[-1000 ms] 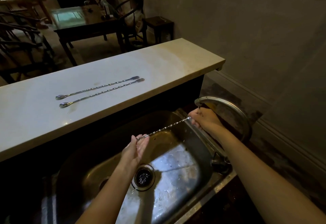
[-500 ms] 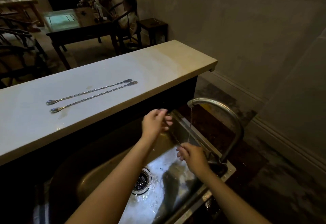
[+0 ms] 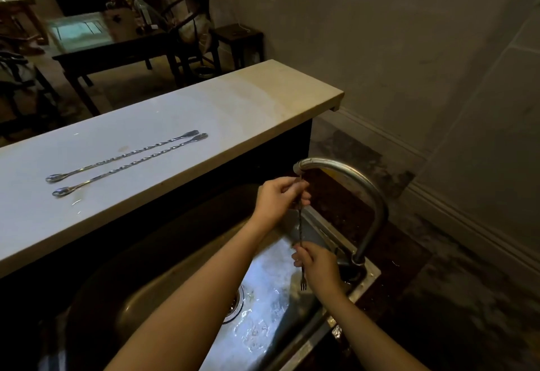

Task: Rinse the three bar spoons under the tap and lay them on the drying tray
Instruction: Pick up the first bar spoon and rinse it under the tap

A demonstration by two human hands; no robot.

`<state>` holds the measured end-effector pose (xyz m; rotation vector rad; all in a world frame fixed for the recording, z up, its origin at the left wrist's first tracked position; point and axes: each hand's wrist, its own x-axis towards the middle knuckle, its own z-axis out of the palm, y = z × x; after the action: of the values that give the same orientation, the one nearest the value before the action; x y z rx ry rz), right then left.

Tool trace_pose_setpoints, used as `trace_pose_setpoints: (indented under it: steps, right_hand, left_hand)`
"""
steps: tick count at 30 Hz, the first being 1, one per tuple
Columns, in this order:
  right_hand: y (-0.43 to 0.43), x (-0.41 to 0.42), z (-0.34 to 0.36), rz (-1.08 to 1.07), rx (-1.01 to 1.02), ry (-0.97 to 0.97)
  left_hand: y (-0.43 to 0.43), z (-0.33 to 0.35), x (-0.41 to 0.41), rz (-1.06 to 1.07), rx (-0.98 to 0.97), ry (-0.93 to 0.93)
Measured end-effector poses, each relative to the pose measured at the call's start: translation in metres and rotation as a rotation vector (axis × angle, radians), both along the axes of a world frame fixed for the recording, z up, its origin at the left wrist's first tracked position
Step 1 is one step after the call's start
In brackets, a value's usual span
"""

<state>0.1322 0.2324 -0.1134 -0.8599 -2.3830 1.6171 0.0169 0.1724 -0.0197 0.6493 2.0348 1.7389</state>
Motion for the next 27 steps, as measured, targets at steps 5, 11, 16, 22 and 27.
trace_pose_setpoints:
  steps: [5, 11, 16, 22, 27]
  right_hand:
    - [-0.002, -0.009, -0.007, -0.037, 0.041, 0.069]
    - [0.005, -0.035, -0.024, -0.043, 0.126, -0.088]
    - [0.018, -0.075, -0.036, -0.112, 0.285, -0.396]
    - [0.014, -0.072, -0.075, -0.063, 0.399, -0.618]
    - [0.005, -0.067, -0.102, 0.065, 0.457, -0.674]
  left_hand:
    - [-0.018, 0.012, -0.005, 0.156, -0.094, 0.072]
    - [-0.094, 0.045, -0.022, 0.37, -0.468, 0.756]
    - [-0.16, 0.052, -0.04, 0.481, -0.885, 0.814]
    - [-0.179, 0.029, -0.04, 0.474, -1.027, 0.834]
    - [-0.18, 0.023, -0.044, 0.495, -1.059, 0.875]
